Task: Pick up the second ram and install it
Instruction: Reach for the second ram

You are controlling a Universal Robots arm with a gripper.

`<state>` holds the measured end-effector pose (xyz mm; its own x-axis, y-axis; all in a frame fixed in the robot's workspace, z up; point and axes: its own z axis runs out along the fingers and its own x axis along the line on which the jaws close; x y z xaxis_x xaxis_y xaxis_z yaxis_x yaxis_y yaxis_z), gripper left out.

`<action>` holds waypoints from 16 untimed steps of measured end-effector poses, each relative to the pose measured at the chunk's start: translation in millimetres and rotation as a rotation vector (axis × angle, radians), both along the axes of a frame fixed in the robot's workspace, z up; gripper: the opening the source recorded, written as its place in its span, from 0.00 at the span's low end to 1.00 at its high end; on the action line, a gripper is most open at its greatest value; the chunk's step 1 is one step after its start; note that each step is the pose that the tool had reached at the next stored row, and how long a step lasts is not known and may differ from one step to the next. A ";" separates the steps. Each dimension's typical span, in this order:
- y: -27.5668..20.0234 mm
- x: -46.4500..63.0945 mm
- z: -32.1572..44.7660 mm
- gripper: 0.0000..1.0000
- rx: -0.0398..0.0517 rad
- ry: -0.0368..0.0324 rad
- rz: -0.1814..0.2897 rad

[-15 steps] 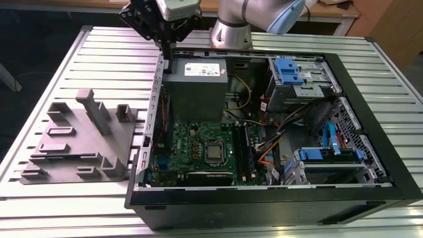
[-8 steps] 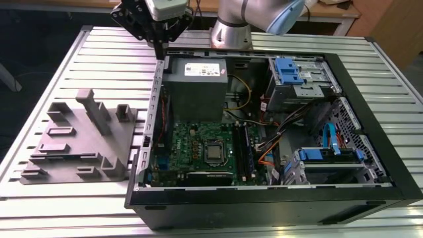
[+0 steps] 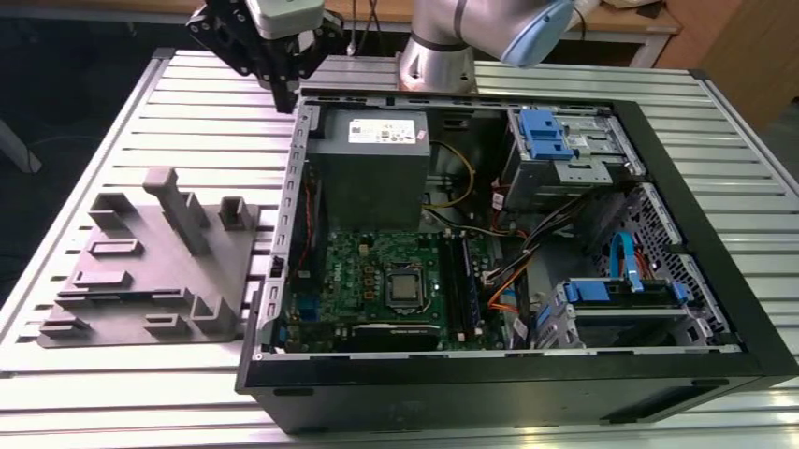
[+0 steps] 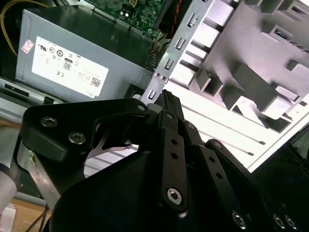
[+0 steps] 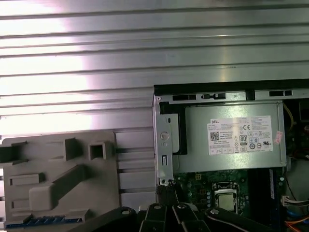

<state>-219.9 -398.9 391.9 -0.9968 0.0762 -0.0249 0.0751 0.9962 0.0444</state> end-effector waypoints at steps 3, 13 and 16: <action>0.0 -7.4 -0.2 0.07 0.0000 0.0000 0.000; 0.0 -33.7 -0.6 0.07 0.0000 0.0001 0.000; -0.1 -43.1 -0.8 0.07 0.0000 0.0000 0.000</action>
<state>-263.0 -399.0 391.0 -0.9968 0.0762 -0.0249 0.0751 0.9962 0.0444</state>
